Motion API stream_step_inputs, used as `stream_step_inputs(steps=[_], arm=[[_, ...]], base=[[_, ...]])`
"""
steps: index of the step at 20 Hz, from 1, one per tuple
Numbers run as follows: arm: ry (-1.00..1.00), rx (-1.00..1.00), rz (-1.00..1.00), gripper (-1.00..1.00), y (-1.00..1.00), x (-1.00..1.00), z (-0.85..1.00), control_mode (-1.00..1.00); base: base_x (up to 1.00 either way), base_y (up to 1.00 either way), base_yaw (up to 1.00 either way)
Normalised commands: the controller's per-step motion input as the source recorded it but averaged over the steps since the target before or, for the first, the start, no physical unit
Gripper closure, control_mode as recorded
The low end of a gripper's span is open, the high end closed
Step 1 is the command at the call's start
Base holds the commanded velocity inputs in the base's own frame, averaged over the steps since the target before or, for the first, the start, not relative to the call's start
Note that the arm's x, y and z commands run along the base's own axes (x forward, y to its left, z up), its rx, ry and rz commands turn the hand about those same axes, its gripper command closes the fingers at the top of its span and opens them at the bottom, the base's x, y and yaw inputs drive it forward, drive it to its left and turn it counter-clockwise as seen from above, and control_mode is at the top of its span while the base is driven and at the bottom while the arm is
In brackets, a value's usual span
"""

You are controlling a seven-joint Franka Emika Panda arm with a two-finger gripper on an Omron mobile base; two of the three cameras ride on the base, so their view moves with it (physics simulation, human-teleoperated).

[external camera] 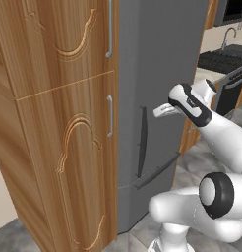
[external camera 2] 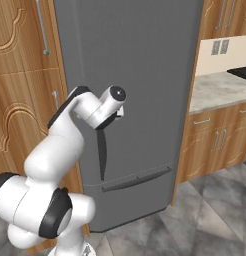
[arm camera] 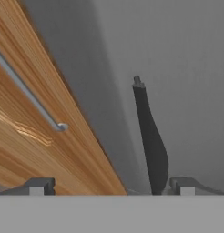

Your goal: There is a bowl on the dining counter. Grab a lemon wedge from the fridge and place it in the bowl. Then get the liquor bottle and glass cup from the cabinet and place them next to the bowl.

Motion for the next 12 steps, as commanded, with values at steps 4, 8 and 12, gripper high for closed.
stream_step_inputs(steps=[4,8,12], arm=[[0.0,0.01,0.0,-1.0,0.17,0.2,-0.02,-1.0],[0.0,0.02,0.0,-1.0,0.03,0.2,-0.08,-1.0],[0.0,0.04,0.0,-1.0,0.0,0.19,-0.14,-1.0]], base=[[0.0,0.0,0.0],[0.0,0.0,0.0],[0.0,0.0,0.0]])
